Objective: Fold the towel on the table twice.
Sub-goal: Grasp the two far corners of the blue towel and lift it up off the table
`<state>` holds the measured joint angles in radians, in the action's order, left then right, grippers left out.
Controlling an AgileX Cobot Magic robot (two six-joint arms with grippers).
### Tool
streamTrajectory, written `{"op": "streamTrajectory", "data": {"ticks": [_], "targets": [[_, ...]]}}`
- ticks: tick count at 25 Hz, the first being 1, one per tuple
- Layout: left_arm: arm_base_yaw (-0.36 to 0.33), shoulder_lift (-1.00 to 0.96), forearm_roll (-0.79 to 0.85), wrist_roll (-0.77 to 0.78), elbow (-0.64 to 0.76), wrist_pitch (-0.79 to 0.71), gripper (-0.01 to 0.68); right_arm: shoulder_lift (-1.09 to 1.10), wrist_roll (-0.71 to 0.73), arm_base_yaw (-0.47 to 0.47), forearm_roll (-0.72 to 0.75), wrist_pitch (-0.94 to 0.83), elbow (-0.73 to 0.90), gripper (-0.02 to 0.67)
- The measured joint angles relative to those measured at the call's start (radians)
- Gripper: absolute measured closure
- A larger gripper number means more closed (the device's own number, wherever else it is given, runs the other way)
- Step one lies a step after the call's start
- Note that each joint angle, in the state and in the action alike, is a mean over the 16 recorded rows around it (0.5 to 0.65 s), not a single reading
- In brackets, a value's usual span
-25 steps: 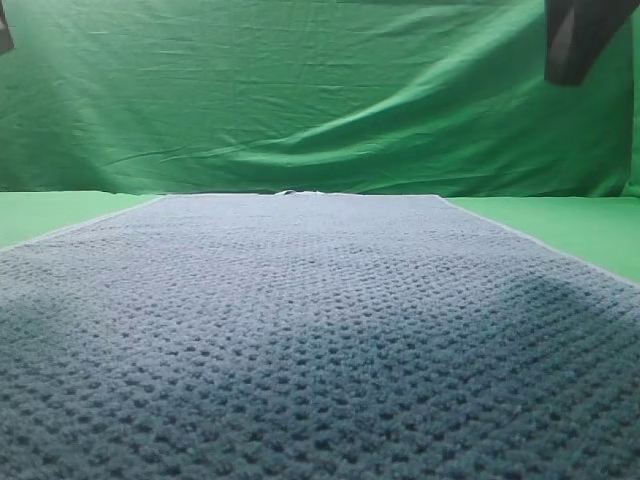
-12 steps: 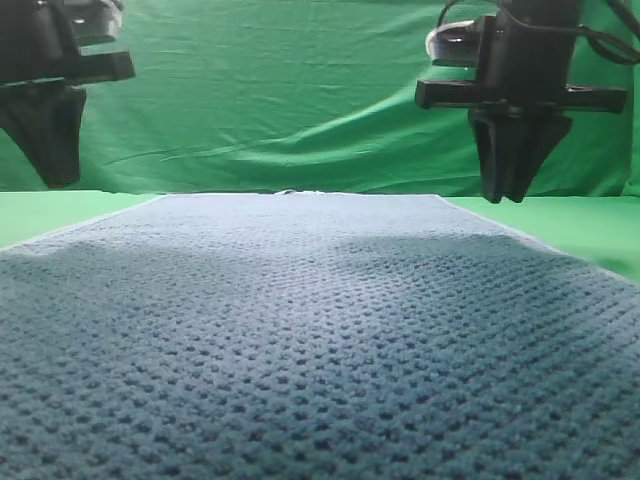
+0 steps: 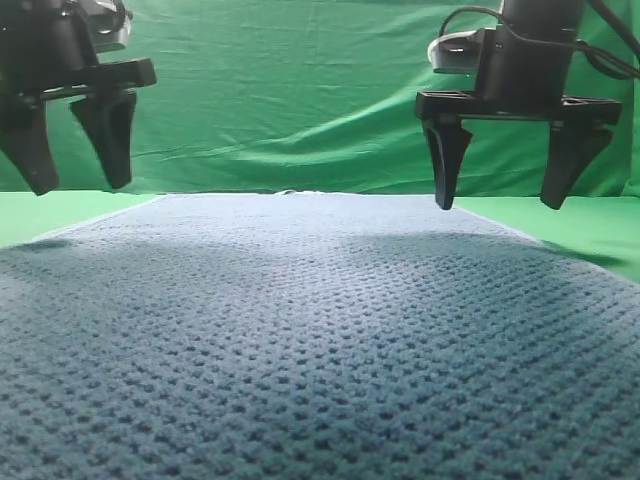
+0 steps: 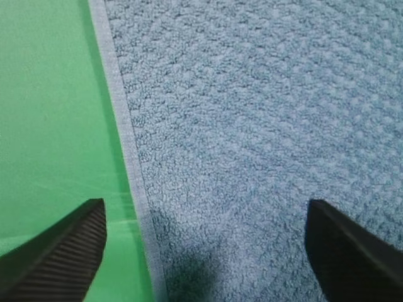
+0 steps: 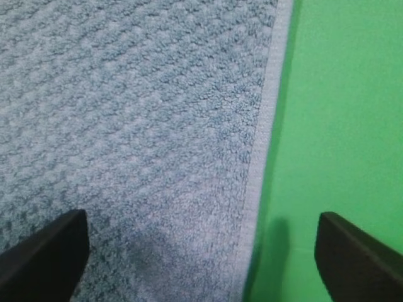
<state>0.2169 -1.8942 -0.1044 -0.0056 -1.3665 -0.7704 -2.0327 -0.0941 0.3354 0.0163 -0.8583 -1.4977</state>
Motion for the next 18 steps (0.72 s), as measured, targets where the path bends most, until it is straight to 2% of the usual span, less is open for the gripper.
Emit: {"op": "streamTrajectory", "data": {"ticks": [3,6,18], "targets": [[0.0,-0.005,0.006,-0.026,-0.001,0.006,0.122,-0.011,0.0,0.0,0.0,0.011,0.0,0.008],[0.0,-0.017,0.017,-0.051,-0.001,0.01,0.052,-0.023,0.001,0.0,0.0,0.023,0.0,0.006],[0.0,-0.105,0.066,-0.087,-0.016,0.006,0.036,-0.06,0.008,0.0,-0.001,0.064,-0.006,0.026]]}}
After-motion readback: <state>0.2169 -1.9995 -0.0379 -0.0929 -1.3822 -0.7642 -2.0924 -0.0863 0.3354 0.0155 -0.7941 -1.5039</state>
